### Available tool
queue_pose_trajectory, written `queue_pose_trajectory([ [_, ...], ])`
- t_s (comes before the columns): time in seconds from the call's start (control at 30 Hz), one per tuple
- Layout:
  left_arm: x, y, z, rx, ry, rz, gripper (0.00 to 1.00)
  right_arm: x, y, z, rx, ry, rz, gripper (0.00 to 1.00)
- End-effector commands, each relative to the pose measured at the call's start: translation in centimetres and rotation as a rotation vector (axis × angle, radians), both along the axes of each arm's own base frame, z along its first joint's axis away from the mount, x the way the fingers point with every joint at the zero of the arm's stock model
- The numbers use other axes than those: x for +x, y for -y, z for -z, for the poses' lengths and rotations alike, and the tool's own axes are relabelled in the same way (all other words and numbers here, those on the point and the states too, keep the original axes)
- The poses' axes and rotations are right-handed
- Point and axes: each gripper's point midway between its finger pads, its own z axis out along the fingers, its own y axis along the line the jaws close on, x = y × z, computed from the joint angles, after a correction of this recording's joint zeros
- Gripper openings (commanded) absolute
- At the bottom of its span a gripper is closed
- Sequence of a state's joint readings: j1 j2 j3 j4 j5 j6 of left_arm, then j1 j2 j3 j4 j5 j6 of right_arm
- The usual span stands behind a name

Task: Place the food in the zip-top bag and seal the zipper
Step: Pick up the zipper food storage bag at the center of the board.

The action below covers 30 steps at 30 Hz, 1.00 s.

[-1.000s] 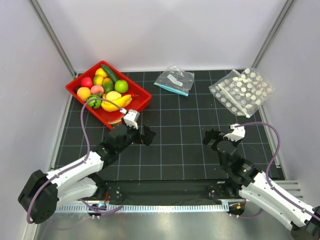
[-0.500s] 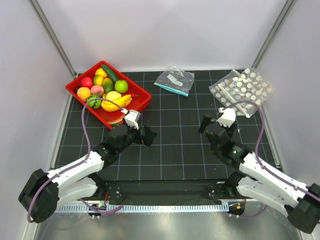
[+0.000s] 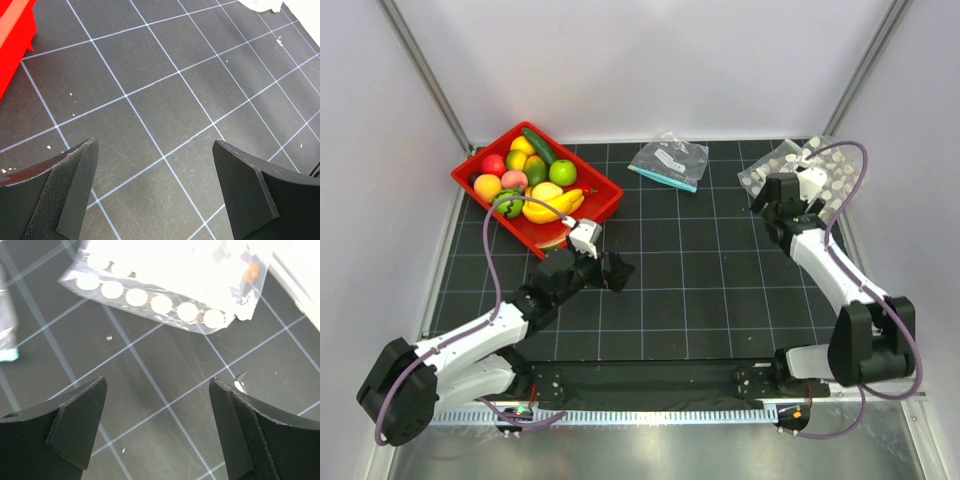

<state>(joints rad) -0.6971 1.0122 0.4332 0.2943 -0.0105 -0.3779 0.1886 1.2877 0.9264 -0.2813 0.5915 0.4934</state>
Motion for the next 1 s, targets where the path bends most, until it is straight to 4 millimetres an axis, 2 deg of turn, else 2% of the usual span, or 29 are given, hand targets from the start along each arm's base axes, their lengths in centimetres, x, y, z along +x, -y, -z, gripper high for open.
queue_pose_trajectory([
  [0.0,0.2,0.8,-1.9,-0.047,0.054,0.035,1.00,2.7,0.0,0.1,0.140,0.017,-0.011,0.90],
  [0.13,0.1,1.2,-1.8,-0.052,0.041,0.048,1.00,5.3,2.2,2.9,0.172,-0.031,0.059,0.91],
  [0.23,0.1,1.3,-1.7,-0.057,0.038,0.053,1.00,6.9,4.1,3.8,0.271,-0.001,0.114,0.91],
  [0.27,0.0,1.4,-1.9,-0.061,0.040,0.054,1.00,7.3,4.7,4.8,0.296,-0.012,0.138,0.91],
  [0.33,0.0,1.4,-2.0,-0.065,0.038,0.057,1.00,8.4,5.0,5.0,0.358,0.026,0.167,0.91],
  [0.37,-0.1,1.5,-2.0,-0.068,0.038,0.062,1.00,8.7,5.1,5.8,0.368,0.020,0.187,0.92],
  [0.43,-0.1,1.5,-2.1,-0.072,0.039,0.063,1.00,9.5,5.8,5.5,0.381,0.056,0.249,0.94],
  [0.7,-0.2,1.8,-2.2,-0.081,0.035,0.076,1.00,11.2,7.1,7.2,0.486,0.146,0.400,0.95],
  [0.83,-0.3,1.8,-2.1,-0.079,0.032,0.079,1.00,11.5,8.3,8.7,0.545,0.177,0.503,0.95],
  [0.97,-0.3,1.9,-2.0,-0.078,0.027,0.082,1.00,11.9,9.4,9.1,0.578,0.218,0.573,0.93],
])
